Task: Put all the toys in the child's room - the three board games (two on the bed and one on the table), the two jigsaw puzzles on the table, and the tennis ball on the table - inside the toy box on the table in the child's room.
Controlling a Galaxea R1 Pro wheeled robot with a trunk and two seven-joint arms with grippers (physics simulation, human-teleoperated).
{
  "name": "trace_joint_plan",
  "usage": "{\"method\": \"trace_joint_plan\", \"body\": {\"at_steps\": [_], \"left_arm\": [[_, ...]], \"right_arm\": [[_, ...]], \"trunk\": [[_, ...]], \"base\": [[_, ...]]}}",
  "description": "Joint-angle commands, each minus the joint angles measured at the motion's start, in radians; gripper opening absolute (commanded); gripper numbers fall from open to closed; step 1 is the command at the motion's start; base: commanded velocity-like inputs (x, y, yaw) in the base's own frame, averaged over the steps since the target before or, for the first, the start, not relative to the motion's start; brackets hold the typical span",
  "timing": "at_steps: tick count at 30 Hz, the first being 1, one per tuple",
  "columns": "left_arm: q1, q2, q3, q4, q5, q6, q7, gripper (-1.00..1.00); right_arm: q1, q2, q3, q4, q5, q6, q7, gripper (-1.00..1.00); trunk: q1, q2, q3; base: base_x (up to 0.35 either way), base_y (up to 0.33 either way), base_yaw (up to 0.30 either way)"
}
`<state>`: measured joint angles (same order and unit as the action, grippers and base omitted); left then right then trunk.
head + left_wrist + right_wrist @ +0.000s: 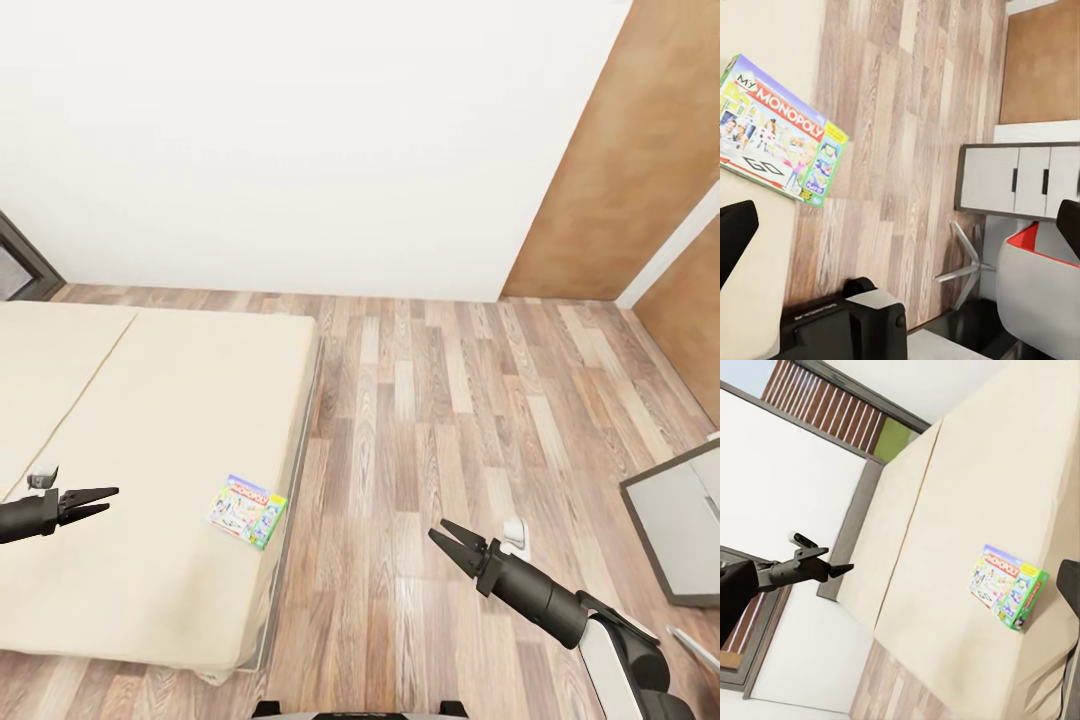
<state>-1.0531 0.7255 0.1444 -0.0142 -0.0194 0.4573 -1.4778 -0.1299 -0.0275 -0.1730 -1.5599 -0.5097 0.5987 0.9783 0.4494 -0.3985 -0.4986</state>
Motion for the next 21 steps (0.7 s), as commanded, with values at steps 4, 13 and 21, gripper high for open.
{"method": "trace_joint_plan", "body": {"at_steps": [4, 13, 21], "left_arm": [[-0.001, 0.000, 0.002, 0.000, -0.002, 0.011, -0.004, 1.00], [-0.001, 0.000, 0.002, 0.000, -0.001, 0.011, -0.004, 1.00], [-0.001, 0.000, 0.002, 0.000, -0.001, 0.012, -0.005, 1.00]], "right_arm": [[0.000, 0.000, 0.000, 0.000, -0.005, 0.007, 0.000, 1.00], [0.000, -0.001, -0.007, 0.000, -0.005, 0.007, 0.001, 1.00], [0.000, 0.000, -0.027, 0.000, -0.006, 0.008, 0.002, 1.00]], "trunk": [[0.001, -0.002, 0.005], [0.001, -0.002, 0.020], [0.001, -0.002, 0.033]], "base": [[0.000, 0.000, 0.000], [0.000, 0.000, 0.000], [0.000, 0.000, 0.000]]}}
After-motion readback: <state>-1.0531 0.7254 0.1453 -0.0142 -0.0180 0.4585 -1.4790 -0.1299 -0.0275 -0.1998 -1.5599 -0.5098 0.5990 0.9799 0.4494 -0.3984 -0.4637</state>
